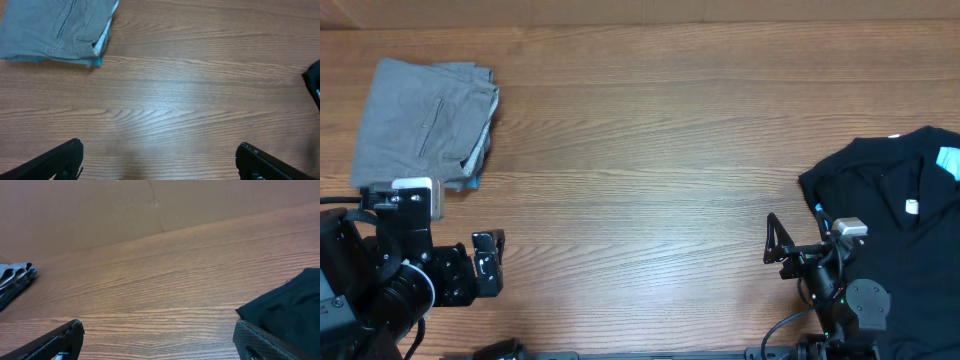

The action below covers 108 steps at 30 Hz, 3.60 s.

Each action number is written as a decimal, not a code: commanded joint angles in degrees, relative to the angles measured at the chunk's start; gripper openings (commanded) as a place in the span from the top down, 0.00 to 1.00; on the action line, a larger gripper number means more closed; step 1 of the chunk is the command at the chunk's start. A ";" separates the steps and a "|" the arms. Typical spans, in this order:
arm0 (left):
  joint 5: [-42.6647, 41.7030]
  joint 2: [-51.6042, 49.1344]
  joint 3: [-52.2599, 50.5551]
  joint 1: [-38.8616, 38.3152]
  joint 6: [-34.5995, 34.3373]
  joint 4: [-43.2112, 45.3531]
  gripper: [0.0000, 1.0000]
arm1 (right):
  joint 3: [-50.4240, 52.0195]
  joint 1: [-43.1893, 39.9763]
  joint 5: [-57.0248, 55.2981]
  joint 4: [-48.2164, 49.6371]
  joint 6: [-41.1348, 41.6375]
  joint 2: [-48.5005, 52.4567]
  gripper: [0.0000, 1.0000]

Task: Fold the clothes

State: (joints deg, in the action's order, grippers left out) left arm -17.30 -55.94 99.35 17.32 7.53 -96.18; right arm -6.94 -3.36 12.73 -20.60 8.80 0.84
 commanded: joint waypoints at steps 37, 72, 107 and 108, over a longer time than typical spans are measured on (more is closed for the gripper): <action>2.69 31.06 -57.77 -27.06 -0.04 63.95 0.00 | 0.79 -0.26 0.42 0.39 0.24 -0.68 0.00; 8.90 55.69 -94.16 -26.34 -2.38 79.36 0.00 | 0.79 -0.26 0.42 0.39 0.24 -0.68 0.00; 8.90 55.69 -94.16 -26.34 -2.38 79.36 0.00 | 0.79 -0.26 0.44 0.39 0.24 -0.68 0.00; 8.90 55.69 -94.16 -26.34 -2.38 79.36 0.00 | 0.79 -0.26 0.42 0.39 0.24 -0.68 0.00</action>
State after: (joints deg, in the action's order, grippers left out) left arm -9.13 -0.86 5.58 -9.61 5.96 -17.15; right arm -6.61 -3.36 13.13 -20.58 8.97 0.84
